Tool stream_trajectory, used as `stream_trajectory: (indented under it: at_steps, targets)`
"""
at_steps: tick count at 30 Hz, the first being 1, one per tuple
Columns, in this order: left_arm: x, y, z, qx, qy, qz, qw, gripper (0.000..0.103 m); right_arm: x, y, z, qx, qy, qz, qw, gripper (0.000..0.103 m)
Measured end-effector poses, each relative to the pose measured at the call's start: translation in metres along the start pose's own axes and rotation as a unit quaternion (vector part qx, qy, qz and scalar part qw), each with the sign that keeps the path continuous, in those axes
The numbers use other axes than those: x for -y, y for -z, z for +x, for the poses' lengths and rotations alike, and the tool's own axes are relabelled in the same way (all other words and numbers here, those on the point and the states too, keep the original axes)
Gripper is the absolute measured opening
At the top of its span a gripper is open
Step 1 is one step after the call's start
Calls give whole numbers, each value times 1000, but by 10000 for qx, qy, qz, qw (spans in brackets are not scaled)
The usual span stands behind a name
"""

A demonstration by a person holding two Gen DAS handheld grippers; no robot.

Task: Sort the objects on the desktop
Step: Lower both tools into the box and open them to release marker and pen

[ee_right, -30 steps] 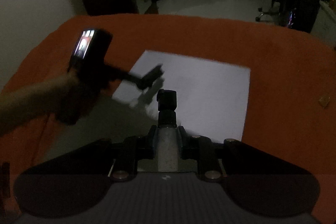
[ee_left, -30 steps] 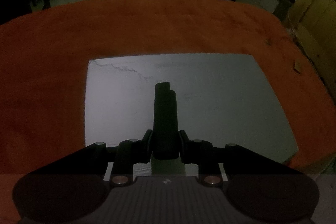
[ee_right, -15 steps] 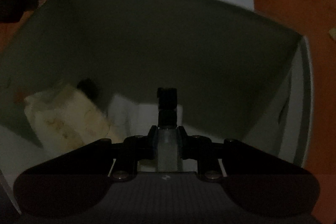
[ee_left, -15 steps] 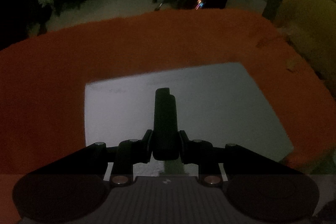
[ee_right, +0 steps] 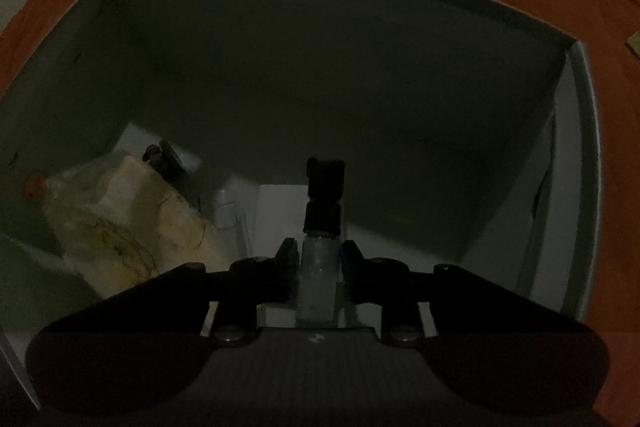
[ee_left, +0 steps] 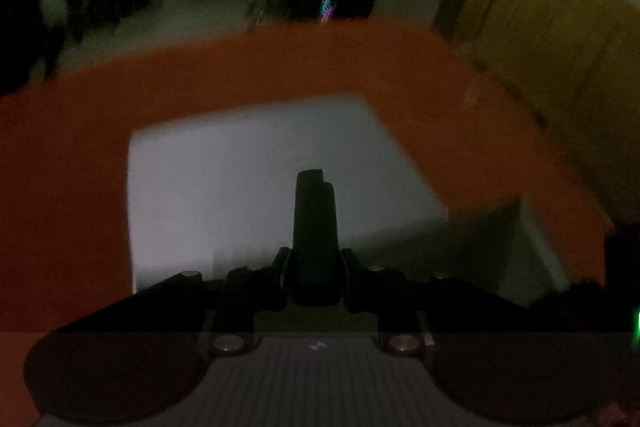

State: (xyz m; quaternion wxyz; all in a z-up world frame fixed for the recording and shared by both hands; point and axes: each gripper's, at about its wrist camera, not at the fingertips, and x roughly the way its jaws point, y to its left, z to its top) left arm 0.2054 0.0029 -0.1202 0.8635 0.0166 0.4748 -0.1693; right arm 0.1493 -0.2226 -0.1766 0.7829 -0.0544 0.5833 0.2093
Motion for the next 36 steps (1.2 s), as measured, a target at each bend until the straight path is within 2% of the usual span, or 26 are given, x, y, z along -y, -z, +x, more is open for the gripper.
stream_trajectory:
  at_steps: [3,9,12,16,18,19,20,21,22,26,28,36]
  targets:
    - [15,24,3,-198,120,206,9995,21,-5,2,-2,-9,19,-88,10000,30]
    - [39,57,22,-443,39,677,9967,21,-4,6,-7,12,-8,0,10000,33]
    - [39,67,37,-611,5,629,9961,21,-3,9,-10,9,21,-9,10000,35]
    - [33,70,37,-627,-53,584,9963,23,-10,3,-9,-9,33,-57,10000,38]
    - [38,76,38,-679,-152,577,9959,34,-8,2,-8,-23,-13,-28,10000,39]
    - [37,77,38,-661,-243,536,9961,50,-6,-7,-3,-27,-12,-20,10000,40]
    - [37,78,37,-576,-402,484,9964,73,-5,-7,0,-36,-10,-26,10000,41]
    - [36,78,35,-502,-544,435,9963,89,-4,-7,4,-45,-7,-32,10000,45]
    - [36,79,34,-470,-617,402,9962,101,-5,-9,5,-75,15,-63,10000,50]
    - [31,80,39,-623,-711,246,9952,102,-12,-14,10,-197,105,-187,9996,63]
    - [27,81,38,-599,-639,151,9960,102,-15,-17,12,-259,149,-249,9992,72]
    - [24,86,39,-530,-494,85,9973,102,-15,-17,10,-329,218,-298,9988,77]
